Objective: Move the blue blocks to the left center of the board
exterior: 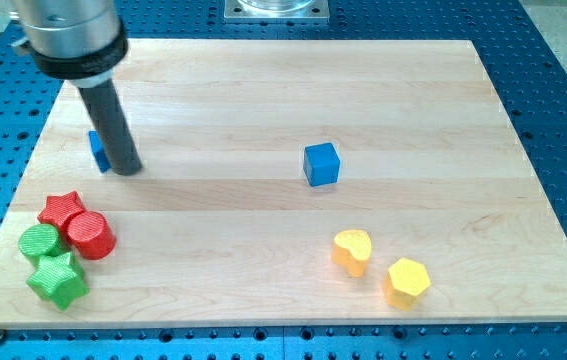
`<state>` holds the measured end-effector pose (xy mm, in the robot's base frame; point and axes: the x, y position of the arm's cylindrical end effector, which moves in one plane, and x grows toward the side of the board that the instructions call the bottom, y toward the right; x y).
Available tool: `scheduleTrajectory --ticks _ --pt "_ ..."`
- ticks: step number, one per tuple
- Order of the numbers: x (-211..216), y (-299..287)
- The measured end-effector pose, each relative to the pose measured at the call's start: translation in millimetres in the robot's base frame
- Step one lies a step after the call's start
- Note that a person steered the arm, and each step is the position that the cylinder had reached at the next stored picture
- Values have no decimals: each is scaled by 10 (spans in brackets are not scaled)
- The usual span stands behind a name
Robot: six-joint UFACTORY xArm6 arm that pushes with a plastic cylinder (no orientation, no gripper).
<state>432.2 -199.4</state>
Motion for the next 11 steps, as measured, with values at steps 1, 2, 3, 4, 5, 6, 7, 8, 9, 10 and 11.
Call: scheduleTrajectory --ticks 1,2,3,4,5,6,7,8,9,10,11 --pt "-88 -65" --pt "-315 906" --pt "-466 2058" --pt "-389 3315" --pt "-4 3534" --pt "47 2803" --pt "238 2285" --pt "456 2891" --pt "460 2207" --pt "132 1401" --pt "-199 695"
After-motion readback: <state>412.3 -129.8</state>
